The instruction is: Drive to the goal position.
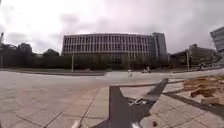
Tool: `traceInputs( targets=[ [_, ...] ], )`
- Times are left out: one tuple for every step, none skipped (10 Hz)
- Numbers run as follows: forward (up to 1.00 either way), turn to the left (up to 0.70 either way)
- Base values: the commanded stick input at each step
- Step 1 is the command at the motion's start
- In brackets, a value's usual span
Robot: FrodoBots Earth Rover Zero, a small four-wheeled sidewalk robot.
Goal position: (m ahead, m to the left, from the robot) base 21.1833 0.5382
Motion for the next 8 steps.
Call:
traceInputs(
  targets=[
    [0.7, 0.0],
    [0.7, 0.0],
    [0.7, 0.0],
    [0.7, 0.0],
    [0.7, 0.0],
    [0.7, 0.0],
    [0.7, 0.0],
    [0.7, 0.0]
  ],
)
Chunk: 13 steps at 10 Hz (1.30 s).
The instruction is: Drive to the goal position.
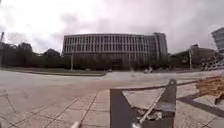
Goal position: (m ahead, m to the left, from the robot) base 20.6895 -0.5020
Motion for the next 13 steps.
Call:
traceInputs(
  targets=[
    [0.7, 0.0],
    [0.7, 0.0],
    [0.7, 0.0],
    [0.7, 0.0],
    [0.7, 0.0],
    [0.7, 0.0],
    [0.7, 0.0],
    [0.7, 0.0],
    [0.7, 0.0],
    [0.7, 0.0],
    [0.7, 0.0],
    [0.7, 0.0],
    [0.7, 0.0]
  ],
)
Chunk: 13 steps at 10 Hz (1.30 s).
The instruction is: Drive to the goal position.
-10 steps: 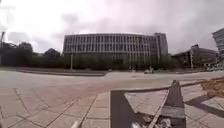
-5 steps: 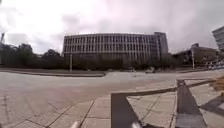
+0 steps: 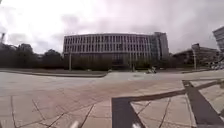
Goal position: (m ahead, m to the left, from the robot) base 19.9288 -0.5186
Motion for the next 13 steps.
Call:
traceInputs(
  targets=[
    [0.7, 0.0],
    [0.7, 0.0],
    [0.7, -0.03],
    [0.7, -0.13],
    [0.7, -0.24],
    [0.7, -0.31],
    [0.7, -0.34],
    [0.7, -0.34],
    [0.7, -0.34],
    [0.7, -0.25],
    [0.7, -0.15],
    [0.7, -0.12],
    [0.7, -0.07]
  ],
)
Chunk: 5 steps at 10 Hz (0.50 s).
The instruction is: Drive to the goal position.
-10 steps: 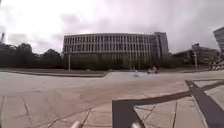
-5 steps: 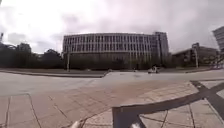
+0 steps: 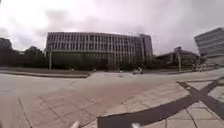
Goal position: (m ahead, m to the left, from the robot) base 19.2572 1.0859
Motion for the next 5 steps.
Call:
traceInputs(
  targets=[
    [0.7, -0.03],
    [0.7, -0.03],
    [0.7, -0.02],
    [0.7, -0.01],
    [0.7, 0.0]
  ],
)
